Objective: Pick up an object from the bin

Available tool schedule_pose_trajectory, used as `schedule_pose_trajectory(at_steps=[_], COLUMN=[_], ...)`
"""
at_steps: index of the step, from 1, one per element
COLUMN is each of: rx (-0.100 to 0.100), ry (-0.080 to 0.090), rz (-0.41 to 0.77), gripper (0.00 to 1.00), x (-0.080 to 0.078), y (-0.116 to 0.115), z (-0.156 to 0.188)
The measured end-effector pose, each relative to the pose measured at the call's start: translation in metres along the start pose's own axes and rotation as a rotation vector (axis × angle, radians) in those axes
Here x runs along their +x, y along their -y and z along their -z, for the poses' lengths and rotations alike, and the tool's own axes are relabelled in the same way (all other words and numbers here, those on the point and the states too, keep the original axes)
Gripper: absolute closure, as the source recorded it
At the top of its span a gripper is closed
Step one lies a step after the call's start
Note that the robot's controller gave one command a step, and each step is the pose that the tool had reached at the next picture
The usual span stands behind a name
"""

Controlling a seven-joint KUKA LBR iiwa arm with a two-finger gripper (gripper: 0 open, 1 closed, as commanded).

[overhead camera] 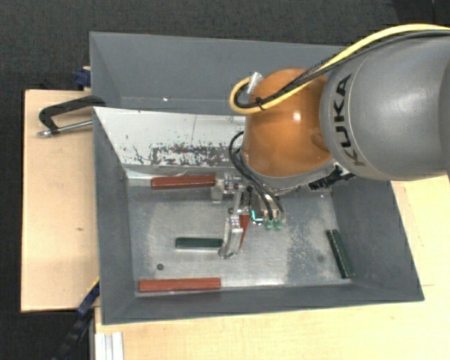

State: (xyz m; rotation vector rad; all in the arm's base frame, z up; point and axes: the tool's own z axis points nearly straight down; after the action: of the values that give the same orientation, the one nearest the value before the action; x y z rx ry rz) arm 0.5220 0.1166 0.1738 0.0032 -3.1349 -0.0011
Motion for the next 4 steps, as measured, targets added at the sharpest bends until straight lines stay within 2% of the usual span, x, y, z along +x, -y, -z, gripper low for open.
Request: schedule_pose_trajectory(at_steps=[1, 2, 3, 4], rx=[-0.001, -0.001, 0.000, 0.000], ry=[0.008, 0.010, 0.010, 0.009], rz=[-0.001, 0.257, 0.257, 0.257], gripper=[0.00, 1.00, 0.00, 0.00], x=[-0.002, -0.041, -0.041, -0.040], y=[0.000, 0.027, 0.028, 0.028], z=[0.004, -0.099, -0.102, -0.102])
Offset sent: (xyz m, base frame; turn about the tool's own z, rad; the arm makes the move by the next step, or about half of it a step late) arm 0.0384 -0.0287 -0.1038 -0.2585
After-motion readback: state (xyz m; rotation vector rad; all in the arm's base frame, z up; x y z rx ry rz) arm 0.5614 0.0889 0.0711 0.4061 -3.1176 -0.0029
